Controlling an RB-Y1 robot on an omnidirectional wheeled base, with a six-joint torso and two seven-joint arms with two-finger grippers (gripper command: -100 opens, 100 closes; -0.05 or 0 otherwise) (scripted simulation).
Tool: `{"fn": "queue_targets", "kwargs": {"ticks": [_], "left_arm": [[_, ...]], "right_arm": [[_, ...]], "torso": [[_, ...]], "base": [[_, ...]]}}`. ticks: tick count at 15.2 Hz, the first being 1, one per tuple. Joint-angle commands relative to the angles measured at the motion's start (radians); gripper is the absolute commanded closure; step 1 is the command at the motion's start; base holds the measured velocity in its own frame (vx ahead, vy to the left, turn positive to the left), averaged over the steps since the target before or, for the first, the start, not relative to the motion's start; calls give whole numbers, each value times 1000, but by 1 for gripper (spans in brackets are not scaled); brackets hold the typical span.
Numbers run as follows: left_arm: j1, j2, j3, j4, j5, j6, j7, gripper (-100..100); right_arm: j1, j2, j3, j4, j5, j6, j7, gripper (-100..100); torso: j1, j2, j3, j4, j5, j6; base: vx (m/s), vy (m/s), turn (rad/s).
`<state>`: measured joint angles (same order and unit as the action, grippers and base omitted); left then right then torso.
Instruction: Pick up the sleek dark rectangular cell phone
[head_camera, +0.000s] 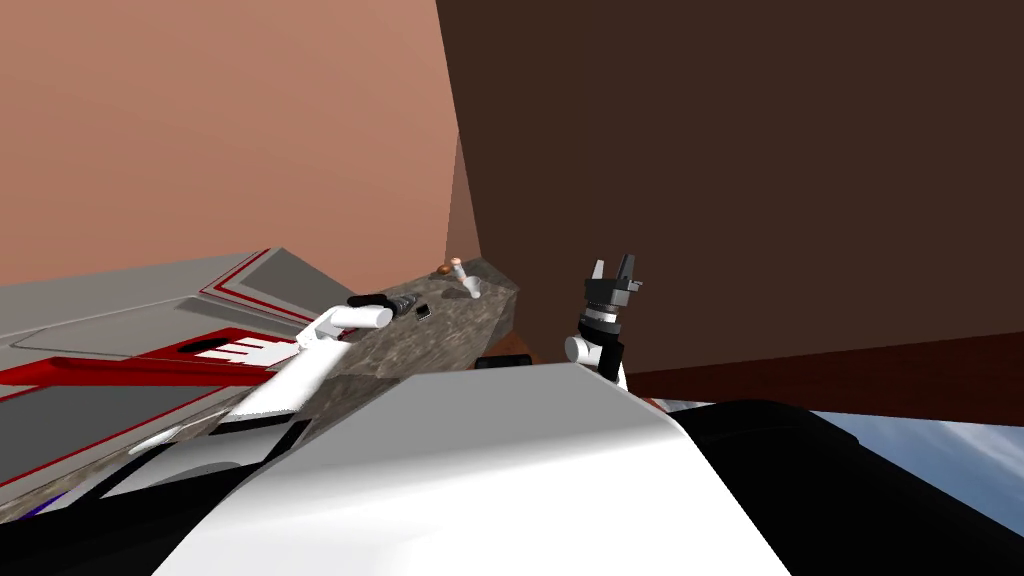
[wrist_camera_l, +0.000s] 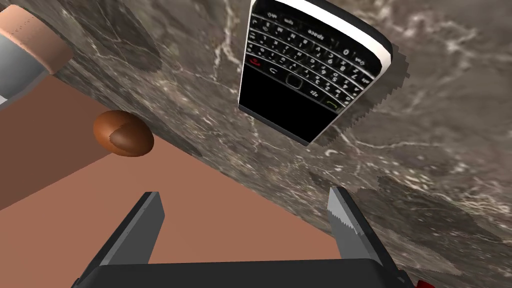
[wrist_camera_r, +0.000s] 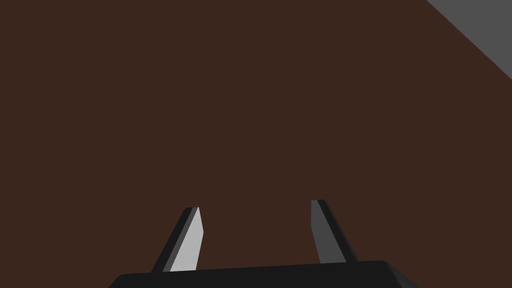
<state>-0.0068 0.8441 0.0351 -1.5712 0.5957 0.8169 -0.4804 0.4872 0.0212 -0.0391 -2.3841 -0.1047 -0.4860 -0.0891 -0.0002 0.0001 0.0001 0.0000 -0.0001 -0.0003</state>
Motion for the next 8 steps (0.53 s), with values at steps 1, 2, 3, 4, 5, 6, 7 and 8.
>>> {"fn": "queue_targets", "kwargs": {"ticks": [1, 2, 3, 4, 5, 6, 7, 8], "left_arm": [[-20, 27, -16, 33, 36, 50, -23, -100], [-20, 27, -16, 33, 36, 65, -23, -100], [-20, 27, -16, 33, 36, 65, -23, -100], [-38, 50, -31, 61, 68, 99, -42, -100], [-38, 50, -31, 61, 68, 115, -42, -100], [-55, 73, -46, 88, 99, 138, -60, -100], [-55, 73, -46, 88, 99, 158, -60, -100], [-55, 73, -46, 88, 99, 163, -60, -100]], "right_arm": [[0, 0, 0, 0, 0, 0, 0, 0], [0, 0, 0, 0, 0, 0, 0, 0], [0, 0, 0, 0, 0, 0, 0, 0], [0, 0, 0, 0, 0, 0, 0, 0], [0, 0, 0, 0, 0, 0, 0, 0], [0, 0, 0, 0, 0, 0, 0, 0], [0, 0, 0, 0, 0, 0, 0, 0], [0, 0, 0, 0, 0, 0, 0, 0]], "torso": [[0, 0, 0, 0, 0, 0], [0, 0, 0, 0, 0, 1], [0, 0, 0, 0, 0, 0], [0, 0, 0, 0, 0, 0], [0, 0, 0, 0, 0, 1], [0, 0, 0, 0, 0, 0], [0, 0, 0, 0, 0, 1], [0, 0, 0, 0, 0, 0]], "base": [[7, -9, -116], [7, -9, -128], [5, -4, -41], [5, -9, -97], [6, -8, -121], [9, -9, -186], [10, -5, -128], [7, -3, -13]]}}
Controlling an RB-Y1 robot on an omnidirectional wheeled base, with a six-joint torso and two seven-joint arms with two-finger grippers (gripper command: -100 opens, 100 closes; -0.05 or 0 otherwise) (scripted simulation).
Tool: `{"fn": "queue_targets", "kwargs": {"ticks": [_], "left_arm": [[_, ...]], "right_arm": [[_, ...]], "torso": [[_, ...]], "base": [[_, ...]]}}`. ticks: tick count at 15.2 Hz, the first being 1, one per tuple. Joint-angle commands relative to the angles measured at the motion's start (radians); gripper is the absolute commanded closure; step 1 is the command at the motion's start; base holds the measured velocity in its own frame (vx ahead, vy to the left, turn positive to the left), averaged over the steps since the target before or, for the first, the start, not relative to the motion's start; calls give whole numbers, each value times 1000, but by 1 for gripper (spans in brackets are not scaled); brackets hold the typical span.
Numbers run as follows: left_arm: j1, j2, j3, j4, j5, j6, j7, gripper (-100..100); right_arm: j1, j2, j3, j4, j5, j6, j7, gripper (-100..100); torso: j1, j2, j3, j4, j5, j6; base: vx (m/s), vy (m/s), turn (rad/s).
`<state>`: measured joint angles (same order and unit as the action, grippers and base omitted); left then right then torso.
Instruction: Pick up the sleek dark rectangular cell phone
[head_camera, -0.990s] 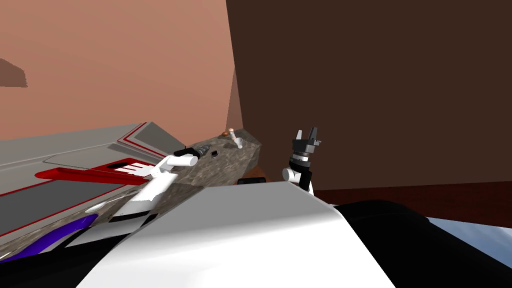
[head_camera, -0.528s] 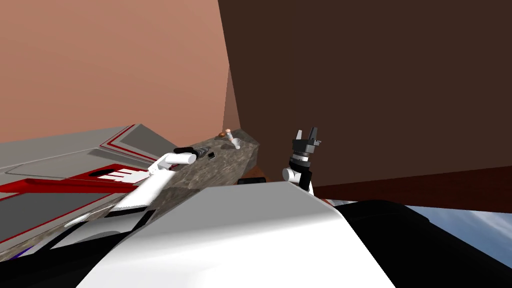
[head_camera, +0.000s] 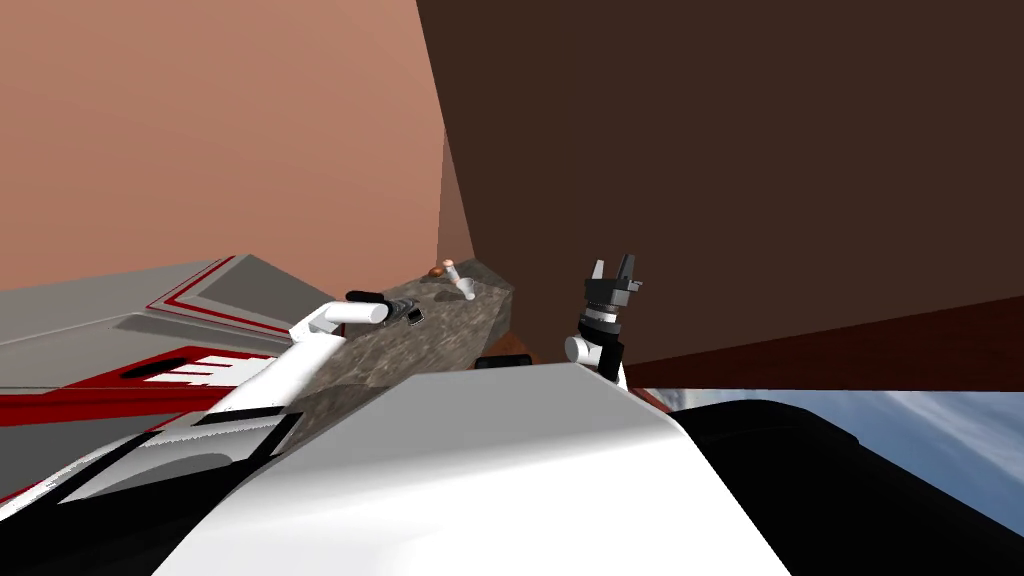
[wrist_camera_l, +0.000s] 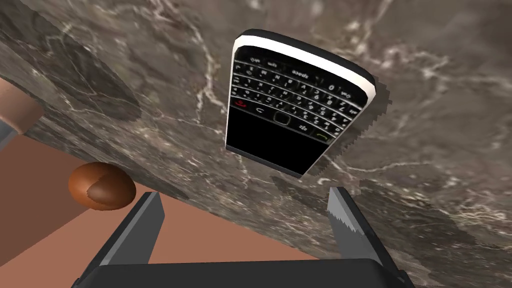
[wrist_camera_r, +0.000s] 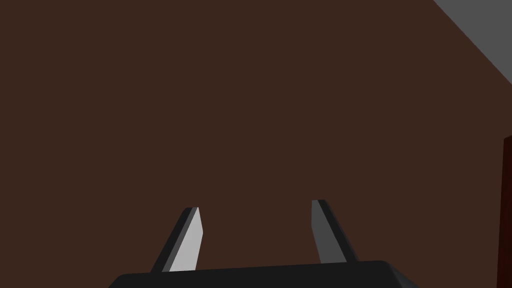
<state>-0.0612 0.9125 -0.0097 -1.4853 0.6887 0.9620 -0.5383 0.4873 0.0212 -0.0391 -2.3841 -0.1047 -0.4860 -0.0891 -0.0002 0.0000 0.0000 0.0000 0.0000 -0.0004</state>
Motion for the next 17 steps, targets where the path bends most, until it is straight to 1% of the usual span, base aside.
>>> {"fn": "queue_targets", "kwargs": {"ticks": [1, 2, 3, 4, 5, 6, 7, 8, 9, 10, 11, 12, 13, 14, 17], "left_arm": [[-17, 27, -18, 28, 36, 50, -20, -100], [-17, 27, -18, 28, 36, 63, -20, -100], [-33, 48, -34, 51, 65, 89, -36, -100], [-33, 48, -34, 51, 65, 106, -36, -100], [-47, 69, -51, 73, 93, 129, -51, -100], [-47, 69, -51, 73, 93, 147, -51, -100], [-61, 88, -67, 94, 120, 171, -64, -100], [-61, 88, -67, 94, 120, 185, -64, -100], [-73, 106, -83, 112, 145, 212, -77, -100], [-73, 106, -83, 112, 145, 219, -77, -100], [-84, 122, -98, 129, 168, 250, -88, -100], [-84, 122, -98, 129, 168, 250, -88, -100], [-94, 135, -113, 144, 190, 278, -98, -100], [-94, 135, -113, 144, 190, 278, -98, -100], [-114, 165, -148, 177, 238, 340, -120, -100]], "right_arm": [[0, 0, 0, 0, 0, 0, 0, 0], [0, 0, 0, 0, 0, 0, 0, 0], [0, 0, 0, 0, 0, 0, 0, 0], [0, 0, 0, 0, 0, 0, 0, 0], [0, 0, 0, 0, 0, 0, 0, 0], [0, 0, 0, 0, 0, 0, 0, 0], [0, 0, 0, 0, 0, 0, 0, 0], [0, 0, 0, 0, 0, 0, 0, 0], [0, 0, 0, 0, 0, 0, 0, 0], [0, 0, 0, 0, 0, 0, 0, 0], [0, 0, 0, 0, 0, 0, 0, 0], [0, 0, 0, 0, 0, 0, 0, 0], [0, 0, 0, 0, 0, 0, 0, 0], [0, 0, 0, 0, 0, 0, 0, 0], [0, 0, 0, 0, 0, 0, 0, 0]], "torso": [[0, 0, 0, 0, 0, 0], [0, 0, 0, 0, 0, 0], [0, 0, 0, 0, 0, 0], [0, 0, 0, 0, 0, 1], [0, 0, 0, 0, 0, 0], [0, 0, 0, 0, 0, 1], [0, 0, 0, 0, 0, 0], [0, 0, 0, 0, 0, 1], [0, 0, 0, 0, 0, 0], [0, 0, 0, 0, 0, 0], [0, 0, 0, 0, 0, 0], [0, 0, 0, 0, 0, 0], [0, 0, 0, 0, 0, 0], [0, 0, 0, 0, 0, 0], [0, 0, 0, 0, 0, 0]], "base": [[8, -8, -82], [8, -7, -100], [10, -9, -117], [11, -6, -100], [12, -6, -117], [12, -5, -99], [12, -6, -111], [11, -4, -83], [14, -5, -97], [14, -4, -86], [16, -4, -89], [14, -3, -67], [15, -6, -68], [14, -5, -57], [15, -5, -93]]}}
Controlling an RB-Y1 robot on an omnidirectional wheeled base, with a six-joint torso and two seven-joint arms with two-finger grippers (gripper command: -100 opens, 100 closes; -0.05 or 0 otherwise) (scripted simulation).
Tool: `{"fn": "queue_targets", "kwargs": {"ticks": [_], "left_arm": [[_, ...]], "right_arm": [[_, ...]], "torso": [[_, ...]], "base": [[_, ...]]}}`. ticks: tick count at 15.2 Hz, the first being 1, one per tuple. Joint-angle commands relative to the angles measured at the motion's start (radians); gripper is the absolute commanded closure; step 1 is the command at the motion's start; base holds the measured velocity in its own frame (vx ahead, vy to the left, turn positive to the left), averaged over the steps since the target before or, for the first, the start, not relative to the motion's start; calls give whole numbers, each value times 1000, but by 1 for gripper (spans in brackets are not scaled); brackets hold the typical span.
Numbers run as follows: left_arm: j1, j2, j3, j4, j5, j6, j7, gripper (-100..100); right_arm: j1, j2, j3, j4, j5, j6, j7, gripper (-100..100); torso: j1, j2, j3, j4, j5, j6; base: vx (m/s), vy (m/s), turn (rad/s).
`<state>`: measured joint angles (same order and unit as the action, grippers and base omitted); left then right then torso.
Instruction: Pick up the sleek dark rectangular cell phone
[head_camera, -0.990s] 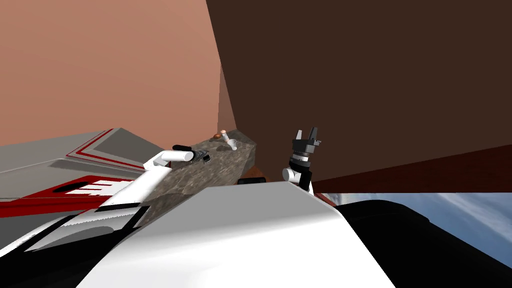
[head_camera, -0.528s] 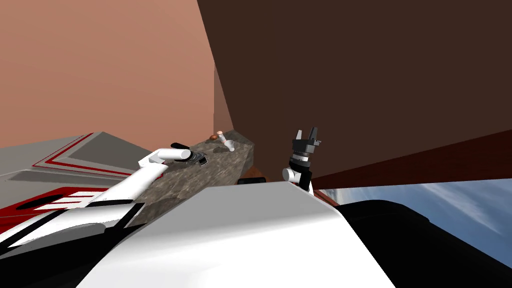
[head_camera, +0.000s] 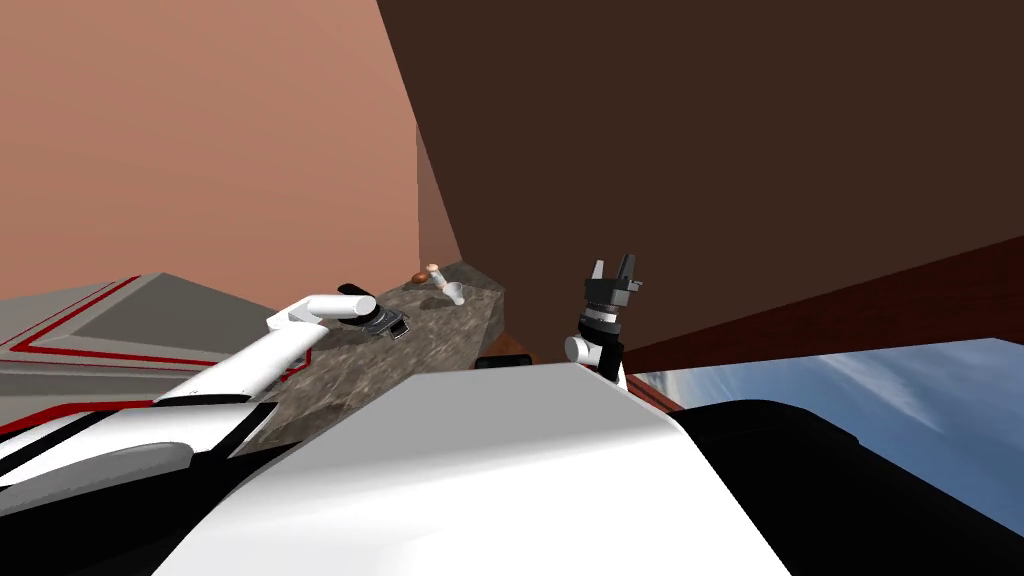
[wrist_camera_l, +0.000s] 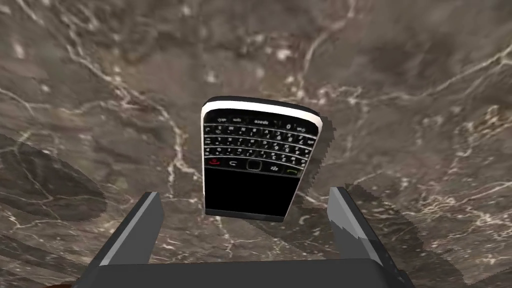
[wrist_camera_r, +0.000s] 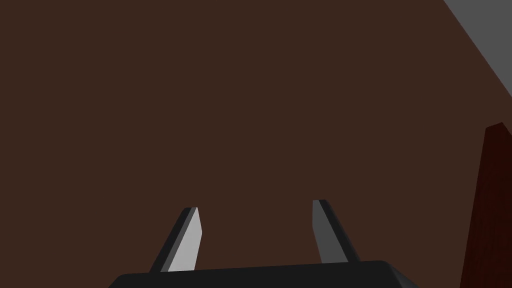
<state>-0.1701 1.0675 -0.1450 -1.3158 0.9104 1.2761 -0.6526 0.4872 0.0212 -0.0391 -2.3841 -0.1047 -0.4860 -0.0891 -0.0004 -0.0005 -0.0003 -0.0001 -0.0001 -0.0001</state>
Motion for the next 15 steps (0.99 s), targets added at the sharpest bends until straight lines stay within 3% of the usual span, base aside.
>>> {"fn": "queue_targets", "kwargs": {"ticks": [1, 3, 4, 6, 7, 8, 12, 14, 15], "left_arm": [[-10, 16, -20, 14, 26, 38, -10, -100], [-10, 12, -19, 14, 21, 30, -10, -100], [-11, -17, -29, 45, -3, 9, 0, -100], [-12, -37, -35, 66, -20, -7, 7, -100], [-15, -24, -32, 51, -8, 10, 2, -100], [-15, -27, -33, 54, -11, 5, 4, 100], [-15, -26, -34, 54, -11, 6, 3, 100], [-10, 13, -20, 14, 23, 35, -10, 100], [-15, -5, -27, 34, 9, 19, -6, 100]], "right_arm": [[0, 0, 0, 0, 0, 0, 0, 0], [0, 0, 0, 0, 0, 0, 0, 0], [0, 0, 0, 0, 0, 0, 0, 0], [0, 0, 0, 0, 0, 0, 0, 0], [0, 0, 0, 0, 0, 0, 0, 0], [0, 0, 0, 0, 0, 0, 0, 0], [0, 0, 0, 0, 0, 0, 0, 0], [0, 0, 0, 0, 0, 0, 0, 0], [0, 0, 0, 0, 0, 0, 0, 0]], "torso": [[0, 0, 0, 0, 0, 0], [0, 0, 0, 0, 0, 0], [0, 0, 0, 0, 0, 0], [3, 2, 1, 0, 1, 0], [5, 3, 2, 1, 1, 0], [4, 3, 2, 1, 1, 0], [1, 1, 1, 0, 1, 0], [0, 0, 1, 1, 0, -2], [-2, 0, 0, 1, -1, -3]], "base": [[18, -3, -82], [12, -1, -32], [-15, 27, -115], [-39, 64, -188], [-30, 50, -75], [-11, 19, 9], [-3, 3, -3], [33, -52, 204], [28, -49, 98]]}}
